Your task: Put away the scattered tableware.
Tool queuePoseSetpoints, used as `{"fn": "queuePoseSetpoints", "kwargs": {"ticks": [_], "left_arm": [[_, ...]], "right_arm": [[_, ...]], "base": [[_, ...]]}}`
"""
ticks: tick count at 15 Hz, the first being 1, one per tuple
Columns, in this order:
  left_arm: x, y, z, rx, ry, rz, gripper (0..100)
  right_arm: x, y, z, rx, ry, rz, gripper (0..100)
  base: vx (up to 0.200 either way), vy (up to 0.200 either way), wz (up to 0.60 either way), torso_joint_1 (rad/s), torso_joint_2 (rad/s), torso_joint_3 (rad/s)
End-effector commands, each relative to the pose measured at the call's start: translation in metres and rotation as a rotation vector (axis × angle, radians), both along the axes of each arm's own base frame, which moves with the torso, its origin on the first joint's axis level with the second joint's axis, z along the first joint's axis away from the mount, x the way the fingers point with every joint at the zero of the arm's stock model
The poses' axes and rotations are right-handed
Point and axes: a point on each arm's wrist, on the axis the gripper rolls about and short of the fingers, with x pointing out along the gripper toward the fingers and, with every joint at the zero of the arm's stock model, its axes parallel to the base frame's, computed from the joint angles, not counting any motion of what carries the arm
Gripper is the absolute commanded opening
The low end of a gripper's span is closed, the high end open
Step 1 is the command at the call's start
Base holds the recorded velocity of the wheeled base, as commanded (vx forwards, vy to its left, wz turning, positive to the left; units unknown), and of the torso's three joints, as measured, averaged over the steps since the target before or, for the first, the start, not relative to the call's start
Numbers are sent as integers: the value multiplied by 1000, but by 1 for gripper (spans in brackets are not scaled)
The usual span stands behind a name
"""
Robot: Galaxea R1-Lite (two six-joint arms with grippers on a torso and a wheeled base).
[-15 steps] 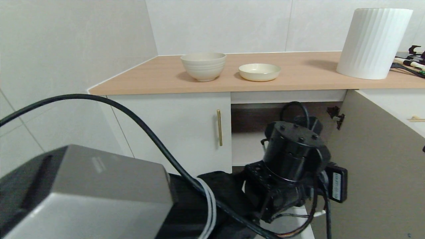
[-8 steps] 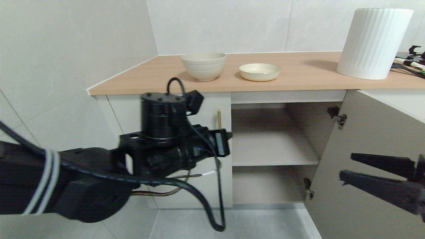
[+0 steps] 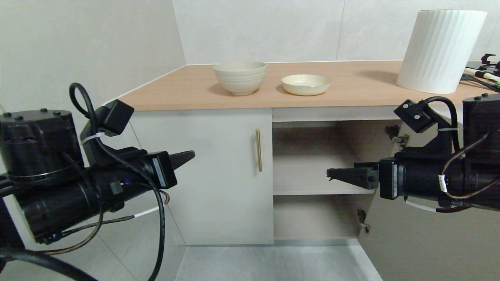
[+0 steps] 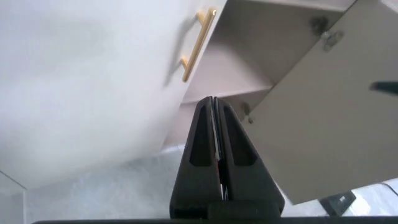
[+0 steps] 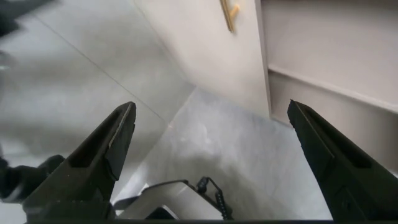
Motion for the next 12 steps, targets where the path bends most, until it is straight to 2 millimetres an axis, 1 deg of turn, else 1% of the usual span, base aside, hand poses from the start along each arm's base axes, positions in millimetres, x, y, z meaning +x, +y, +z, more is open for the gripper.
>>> {"fn": "queuePoseSetpoints", "kwargs": {"ticks": [1, 2, 5, 7, 12], "left_arm": [[-10, 6, 12, -9, -53, 3, 0], [-13, 6, 15, -5, -67, 1, 0], [-14, 6, 14, 23, -80, -9, 0], [-13, 3, 11, 27, -70, -20, 0], [-16, 4, 10, 37, -50, -22, 0]], "right_arm": [[6, 3, -8, -16, 25, -2, 100], [5, 3, -7, -15, 22, -3, 100], [6, 4, -6, -20, 21, -15, 100], [6, 4, -5, -18, 17, -16, 100], [4, 2, 0, -29, 28, -26, 100]], "base": [[0, 0, 0, 0, 0, 0], [0, 0, 0, 0, 0, 0], [0, 0, 0, 0, 0, 0], [0, 0, 0, 0, 0, 0], [0, 0, 0, 0, 0, 0]]}}
